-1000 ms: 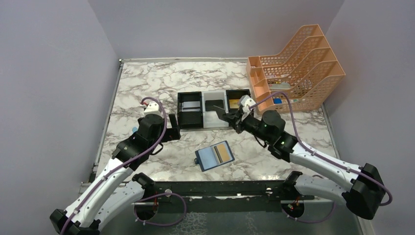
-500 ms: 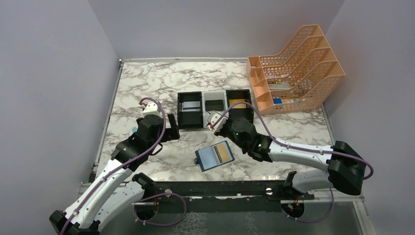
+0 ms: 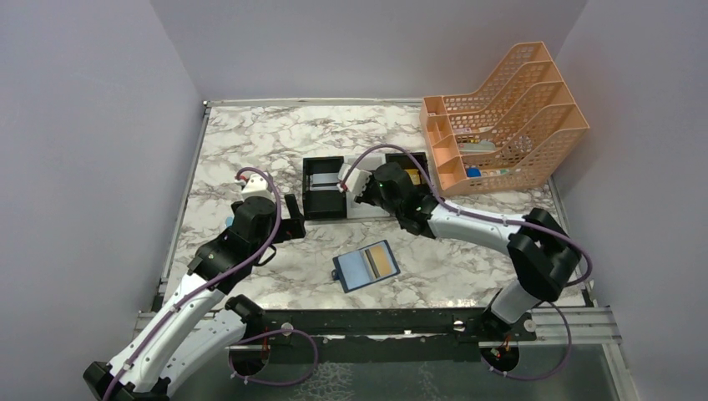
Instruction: Take the credit cards out of the card holder
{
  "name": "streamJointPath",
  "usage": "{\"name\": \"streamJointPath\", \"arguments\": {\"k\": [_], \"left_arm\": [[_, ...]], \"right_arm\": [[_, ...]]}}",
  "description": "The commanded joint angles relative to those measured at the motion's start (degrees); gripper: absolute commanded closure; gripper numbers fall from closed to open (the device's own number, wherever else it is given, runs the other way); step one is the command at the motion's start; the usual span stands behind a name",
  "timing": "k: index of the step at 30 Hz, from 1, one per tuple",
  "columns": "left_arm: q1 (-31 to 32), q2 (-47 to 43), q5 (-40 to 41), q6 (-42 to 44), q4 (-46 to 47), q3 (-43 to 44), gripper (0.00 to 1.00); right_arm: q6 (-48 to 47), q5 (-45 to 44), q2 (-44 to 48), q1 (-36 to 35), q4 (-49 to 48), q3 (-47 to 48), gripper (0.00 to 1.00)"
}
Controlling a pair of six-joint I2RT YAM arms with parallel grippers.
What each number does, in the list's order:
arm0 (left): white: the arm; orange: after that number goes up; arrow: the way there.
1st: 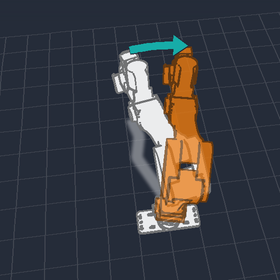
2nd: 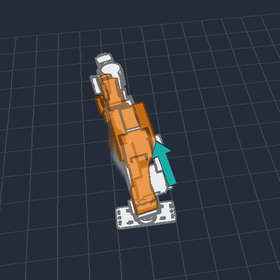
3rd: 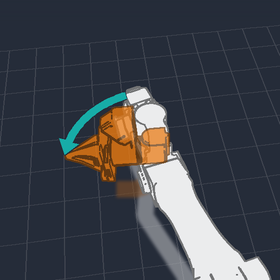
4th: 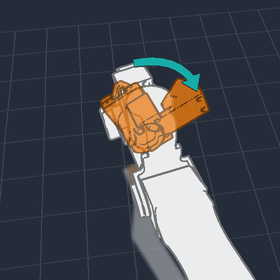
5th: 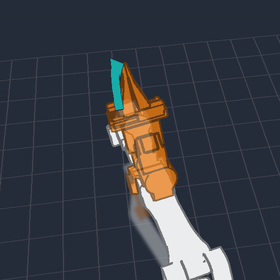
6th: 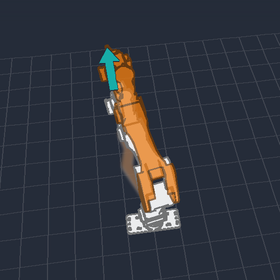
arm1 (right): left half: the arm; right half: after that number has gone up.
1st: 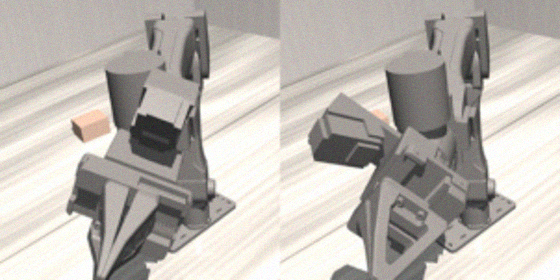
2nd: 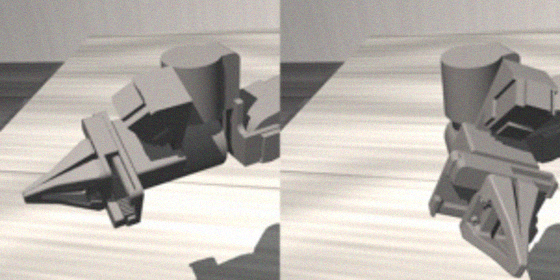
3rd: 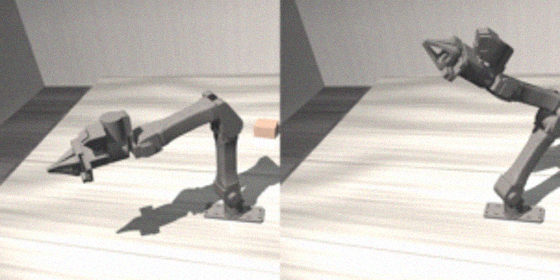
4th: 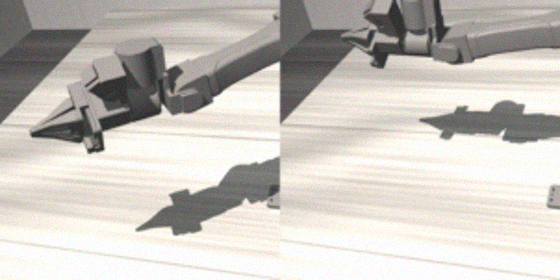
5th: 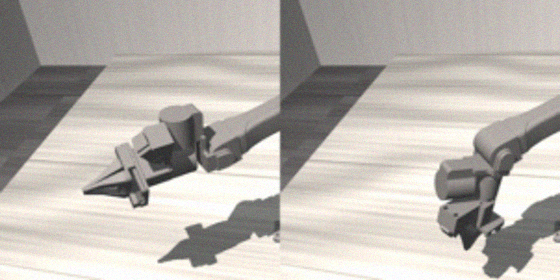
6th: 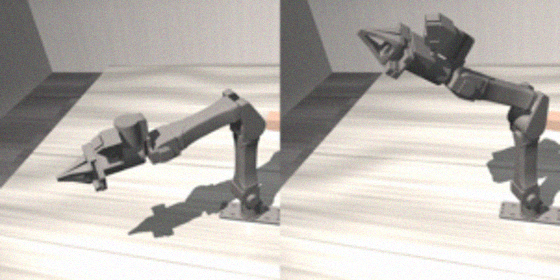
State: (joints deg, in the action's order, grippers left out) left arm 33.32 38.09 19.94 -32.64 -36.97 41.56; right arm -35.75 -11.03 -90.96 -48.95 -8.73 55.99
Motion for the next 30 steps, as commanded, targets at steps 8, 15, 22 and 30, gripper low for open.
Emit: {"name": "streamJointPath", "arguments": {"k": [8,15,22,30], "left_arm": [[-0.36,-0.78,1.40,0.65,-0.37,-0.43,0.01],[-0.36,-0.47,1.32,0.83,-0.28,-0.42,0.01],[-0.37,-0.44,1.33,0.94,-0.26,-0.43,0.01],[-0.36,-0.60,1.22,0.98,-0.29,-0.35,0.01]], "right_arm": [[-4.73,-1.64,-12.61,2.60,-0.97,7.80,0.99],[-7.09,-3.95,-16.86,4.52,-0.67,11.14,0.99],[-9.74,-3.26,-20.39,5.09,0.25,13.16,0.99],[-11.62,-2.78,-23.34,5.31,0.98,15.68,0.97]]}}
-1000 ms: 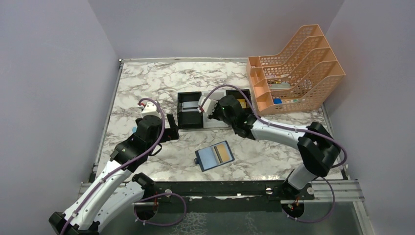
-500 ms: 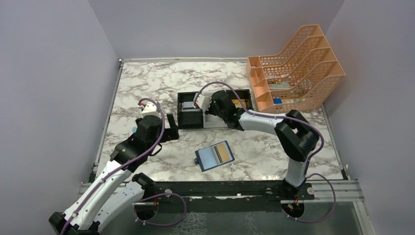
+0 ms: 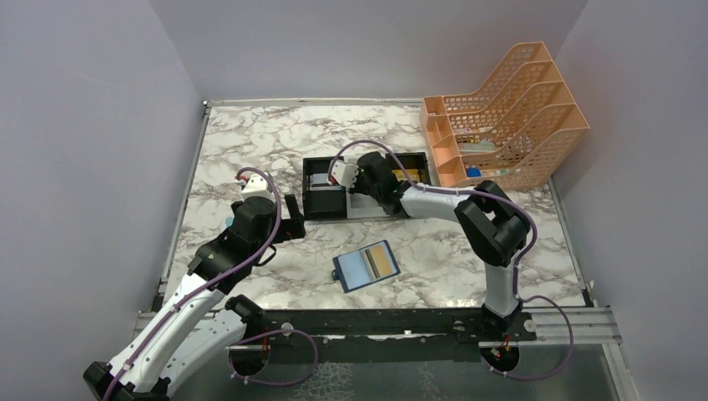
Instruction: Take the credit cards out of the card holder
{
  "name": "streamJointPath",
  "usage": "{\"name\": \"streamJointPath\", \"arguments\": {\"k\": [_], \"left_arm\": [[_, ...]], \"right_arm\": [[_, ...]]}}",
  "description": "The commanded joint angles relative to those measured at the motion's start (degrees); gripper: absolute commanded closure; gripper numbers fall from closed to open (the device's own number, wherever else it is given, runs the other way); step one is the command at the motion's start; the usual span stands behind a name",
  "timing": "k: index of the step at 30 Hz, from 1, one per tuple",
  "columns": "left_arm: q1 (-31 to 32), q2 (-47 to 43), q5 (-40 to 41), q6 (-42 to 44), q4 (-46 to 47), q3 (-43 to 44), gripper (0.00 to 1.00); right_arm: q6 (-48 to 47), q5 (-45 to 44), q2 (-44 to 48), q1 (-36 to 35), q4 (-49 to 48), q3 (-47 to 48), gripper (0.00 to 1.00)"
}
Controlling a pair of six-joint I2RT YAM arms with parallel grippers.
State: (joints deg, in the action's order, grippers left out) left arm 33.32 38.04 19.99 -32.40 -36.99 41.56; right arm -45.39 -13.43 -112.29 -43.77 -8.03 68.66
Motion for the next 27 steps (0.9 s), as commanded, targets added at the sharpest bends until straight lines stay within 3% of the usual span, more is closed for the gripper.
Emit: {"name": "streamJointPath", "arguments": {"k": [1,12,21,26,27], "left_arm": [[-0.36,-0.66,1.19,0.72,-0.32,-0.42,0.01],[-0.37,-0.90,0.71,0.73,-0.25,-0.43,0.01],[-0.36,0.36,-0.71,1.45,-0.20,-0.17,0.01],[-0.36,0.33,-0.83,1.47,-0.23,-0.16,0.01],[-0.32,0.33,-0.83,1.49,-0.24,-0.21,0.01]], "right_arm": [[-1.99,-0.85,-2.31,0.14,0.27,3.19,0.97],[-4.26,-1.63,-4.67,0.70,1.27,4.03,0.93],[-4.53,-0.30,-3.95,0.70,4.28,3.55,0.79],[-4.52,-0.08,-2.52,0.77,5.13,2.39,0.77],[-4.39,0.11,-2.16,0.71,5.42,2.22,0.72]]}}
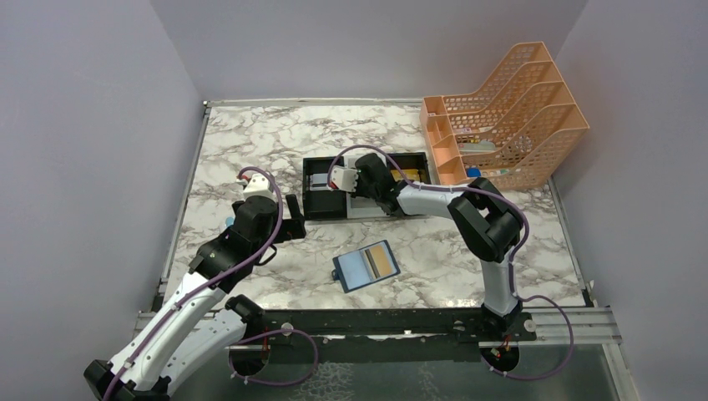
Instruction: Take the credit cards out of the card holder
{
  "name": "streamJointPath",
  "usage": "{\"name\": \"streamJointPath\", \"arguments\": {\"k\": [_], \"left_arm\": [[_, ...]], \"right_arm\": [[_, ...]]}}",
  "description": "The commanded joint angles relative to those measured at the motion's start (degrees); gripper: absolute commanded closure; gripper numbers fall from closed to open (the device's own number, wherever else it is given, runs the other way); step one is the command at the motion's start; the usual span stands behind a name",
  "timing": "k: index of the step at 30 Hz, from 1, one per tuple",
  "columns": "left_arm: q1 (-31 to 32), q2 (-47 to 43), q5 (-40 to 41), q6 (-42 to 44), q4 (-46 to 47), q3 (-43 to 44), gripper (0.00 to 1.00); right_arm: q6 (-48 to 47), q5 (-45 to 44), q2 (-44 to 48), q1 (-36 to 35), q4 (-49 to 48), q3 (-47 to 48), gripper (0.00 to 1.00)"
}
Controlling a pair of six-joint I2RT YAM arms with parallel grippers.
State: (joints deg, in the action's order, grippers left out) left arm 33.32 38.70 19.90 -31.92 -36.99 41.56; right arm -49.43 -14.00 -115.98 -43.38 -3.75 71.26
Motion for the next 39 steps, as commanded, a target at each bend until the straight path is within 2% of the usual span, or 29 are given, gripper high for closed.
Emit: {"name": "streamJointPath", "arguments": {"k": [1,16,19,23,27,30,32,35,39], "left_arm": [[-0.36,-0.37,-0.70,1.04,-0.19,-0.19,0.01],[-0.36,-0.35,-0.56,0.81,-0.22,-0.34,0.01],[-0.36,-0.30,-0.65,0.82,-0.22,-0.34,0.01],[-0.30,-0.82,-1.15,1.06,-0.22,-0.17,0.01],[-0.36,-2.16,-2.15,1.01,-0.07,-0.25,0.01],[-0.36,-3.24,-3.56,1.00,0.44,-0.34,0.01],[-0.36,-4.08,-4.19,0.97,0.96,-0.61,0.01],[-0.36,-5.86,-5.34,0.72,2.76,-1.97,0.01],[-0.38,-6.37,-8.87,1.25,4.97,-2.90,0.01]], "right_arm": [[-0.08,0.84,1.85,0.31,1.38,-0.34,0.71],[4.05,4.39,6.16,0.31,1.70,-1.76,0.70],[8.01,3.02,8.20,0.32,-0.84,-2.48,0.70],[21.76,5.51,17.04,0.37,-5.60,-6.87,0.70],[37.70,12.11,30.97,0.40,-13.59,-20.29,0.69],[50.91,10.88,38.42,0.35,-16.89,-28.92,0.55],[59.41,9.28,42.41,0.39,-15.74,-33.07,0.50],[69.25,9.66,47.26,0.36,-11.49,-37.02,0.48],[73.88,13.75,51.49,0.38,-6.58,-39.95,0.47]]}}
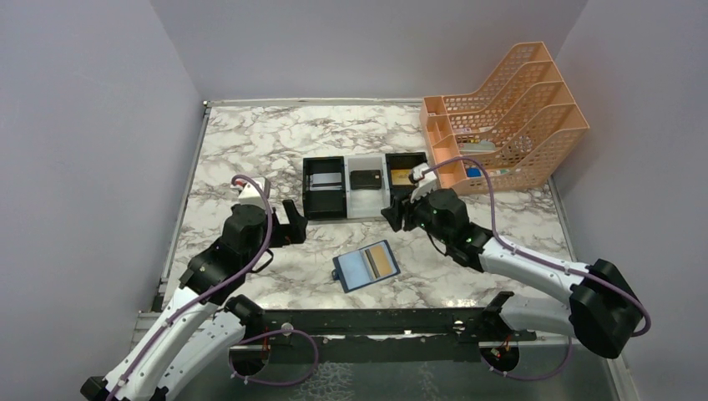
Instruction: Take the credit cards out of the card holder
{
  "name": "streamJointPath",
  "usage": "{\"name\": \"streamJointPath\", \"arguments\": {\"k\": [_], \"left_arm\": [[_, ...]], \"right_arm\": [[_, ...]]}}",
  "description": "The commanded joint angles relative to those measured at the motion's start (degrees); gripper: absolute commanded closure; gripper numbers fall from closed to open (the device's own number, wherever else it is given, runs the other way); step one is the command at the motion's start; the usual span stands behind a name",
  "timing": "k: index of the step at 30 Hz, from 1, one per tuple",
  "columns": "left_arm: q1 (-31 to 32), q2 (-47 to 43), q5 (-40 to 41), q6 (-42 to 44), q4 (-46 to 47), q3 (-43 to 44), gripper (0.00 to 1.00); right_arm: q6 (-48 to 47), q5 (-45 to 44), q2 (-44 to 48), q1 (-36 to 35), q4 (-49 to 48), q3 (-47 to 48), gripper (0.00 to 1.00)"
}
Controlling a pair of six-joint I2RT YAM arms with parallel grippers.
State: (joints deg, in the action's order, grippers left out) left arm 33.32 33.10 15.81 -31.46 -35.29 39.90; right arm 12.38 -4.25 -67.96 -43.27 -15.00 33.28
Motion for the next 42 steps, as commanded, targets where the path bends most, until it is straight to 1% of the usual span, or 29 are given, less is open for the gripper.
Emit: {"name": "streamJointPath", "arguments": {"k": [1,4,8,10,12,16,20,21,24,28,33,37,39,42], "left_arm": [[-0.36,-0.45,-6.18,0.84,4.09,-1.68,0.01],[-0.36,1.68,-13.72,-0.72,7.71,-2.60,0.01],[-0.21,5.10,-27.01,-7.24,18.99,-7.52,0.01],[0.55,6.59,-29.78,-9.64,24.37,-9.36,0.01],[2.64,7.30,-28.24,-10.63,26.37,-9.89,0.01],[8.51,9.85,-22.80,-12.30,28.08,-9.90,0.03],[15.93,15.36,-16.74,-13.84,30.03,-10.10,0.05],[18.00,17.19,-15.69,-14.07,30.47,-9.76,0.07],[21.59,22.51,-13.05,-15.22,32.25,-8.52,0.17],[24.26,27.95,-9.91,-17.15,33.86,-7.68,0.28],[26.55,33.68,-8.72,-19.77,38.93,-8.08,0.39],[27.06,37.51,-6.74,-22.06,40.75,-8.30,0.43],[27.06,38.77,-5.83,-23.43,42.11,-8.99,0.46],[27.14,40.43,-6.06,-25.41,45.13,-10.27,0.49]], "right_arm": [[13.01,5.46,4.12,0.29,5.73,-2.56,0.46],[15.92,11.46,5.33,0.23,6.84,-4.52,0.46],[19.60,16.00,4.89,0.25,7.03,-6.63,0.47],[20.86,16.17,3.94,0.27,8.90,-6.58,0.48],[22.33,16.28,2.83,0.27,9.93,-6.85,0.50],[23.74,19.34,-0.06,0.27,8.38,-8.05,0.53],[23.39,20.93,-2.71,0.20,8.63,-7.32,0.56],[23.17,21.09,-3.16,0.25,9.08,-7.02,0.57],[23.40,20.83,-3.93,0.21,9.59,-6.81,0.59],[23.88,20.10,-5.00,0.21,9.57,-7.13,0.61],[23.62,19.52,-6.00,0.26,9.74,-7.27,0.65],[22.75,19.57,-6.72,0.23,10.58,-6.72,0.68],[22.12,19.62,-7.27,0.29,11.11,-6.15,0.71],[21.55,19.80,-7.78,0.29,10.58,-6.02,0.74]]}}
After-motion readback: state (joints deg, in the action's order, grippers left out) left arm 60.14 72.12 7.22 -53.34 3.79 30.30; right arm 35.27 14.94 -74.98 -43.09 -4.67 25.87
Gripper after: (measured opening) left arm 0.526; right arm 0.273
